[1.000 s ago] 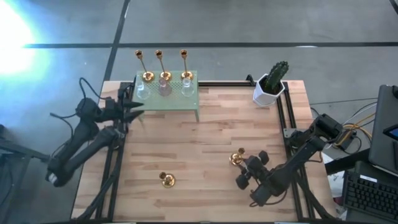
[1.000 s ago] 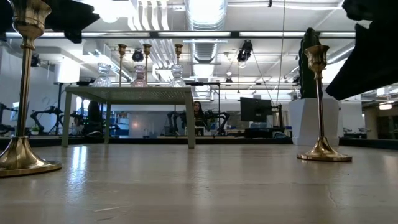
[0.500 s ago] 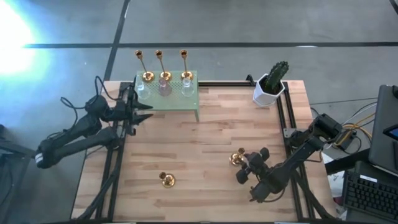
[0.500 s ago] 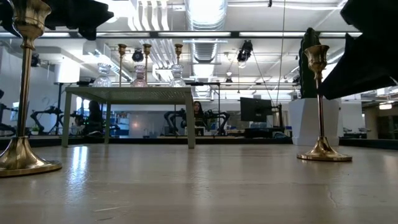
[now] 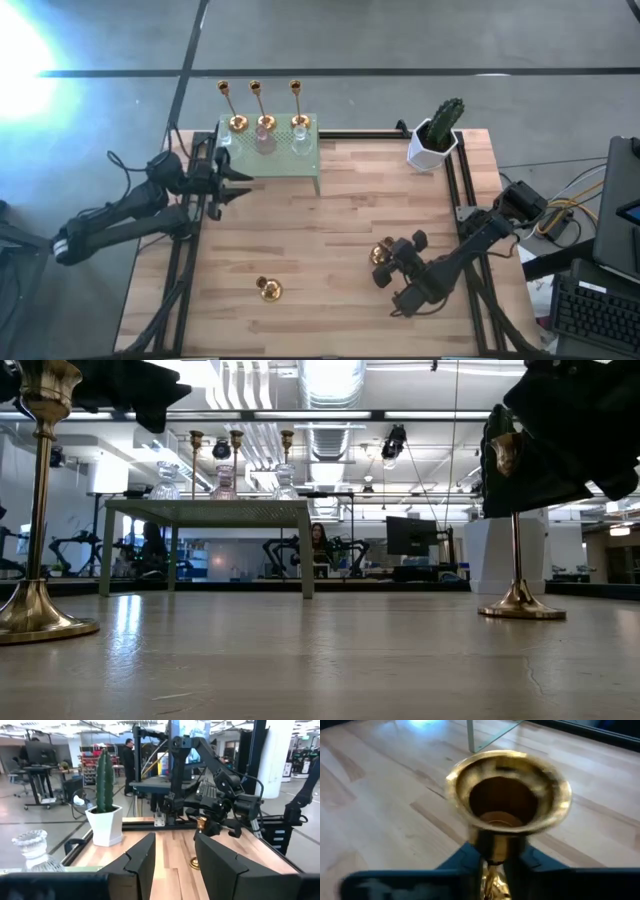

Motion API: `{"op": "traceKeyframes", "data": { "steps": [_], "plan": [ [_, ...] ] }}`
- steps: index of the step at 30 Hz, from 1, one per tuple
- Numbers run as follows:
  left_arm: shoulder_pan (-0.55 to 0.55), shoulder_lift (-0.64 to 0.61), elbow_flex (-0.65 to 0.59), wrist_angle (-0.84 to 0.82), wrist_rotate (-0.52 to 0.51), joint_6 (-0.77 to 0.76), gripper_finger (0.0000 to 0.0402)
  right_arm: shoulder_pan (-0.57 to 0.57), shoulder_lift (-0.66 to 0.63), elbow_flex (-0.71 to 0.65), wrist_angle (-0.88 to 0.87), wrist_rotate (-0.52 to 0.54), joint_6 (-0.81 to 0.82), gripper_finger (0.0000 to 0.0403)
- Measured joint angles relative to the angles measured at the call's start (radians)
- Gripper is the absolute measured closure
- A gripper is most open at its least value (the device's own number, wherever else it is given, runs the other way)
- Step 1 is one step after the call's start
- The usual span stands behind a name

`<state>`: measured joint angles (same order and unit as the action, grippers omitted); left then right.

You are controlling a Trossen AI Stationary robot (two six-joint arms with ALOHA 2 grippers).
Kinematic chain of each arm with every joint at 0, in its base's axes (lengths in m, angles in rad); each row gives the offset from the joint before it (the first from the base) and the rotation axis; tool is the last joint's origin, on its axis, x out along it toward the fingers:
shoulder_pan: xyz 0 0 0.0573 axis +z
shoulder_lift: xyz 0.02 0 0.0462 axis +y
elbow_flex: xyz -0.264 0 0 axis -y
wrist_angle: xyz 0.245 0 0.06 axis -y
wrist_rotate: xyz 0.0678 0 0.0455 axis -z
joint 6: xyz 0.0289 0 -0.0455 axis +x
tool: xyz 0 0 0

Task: Pick & Place candle stick holders
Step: Put the golden candle holder on the shelf

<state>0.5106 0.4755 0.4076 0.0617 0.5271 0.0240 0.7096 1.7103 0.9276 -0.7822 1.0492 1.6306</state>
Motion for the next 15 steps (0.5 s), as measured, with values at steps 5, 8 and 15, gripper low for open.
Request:
{"op": "traceKeyframes", "data": {
  "steps": [5, 8, 15],
  "plan": [
    [-0.010, 0.013, 0.000, 0.039, 0.023, -0.020, 0.0257, 0.000, -0.007, 0.000, 0.002, -0.003, -0.045, 0.0382],
    [-0.011, 0.016, 0.000, 0.057, 0.055, -0.051, 0.0257, 0.000, -0.060, 0.000, 0.007, -0.004, -0.105, 0.0382],
    [-0.024, 0.049, 0.000, 0.077, 0.078, -0.054, 0.0257, -0.013, -0.295, 0.013, 0.055, -0.003, -0.381, 0.0383]
  ]
}}
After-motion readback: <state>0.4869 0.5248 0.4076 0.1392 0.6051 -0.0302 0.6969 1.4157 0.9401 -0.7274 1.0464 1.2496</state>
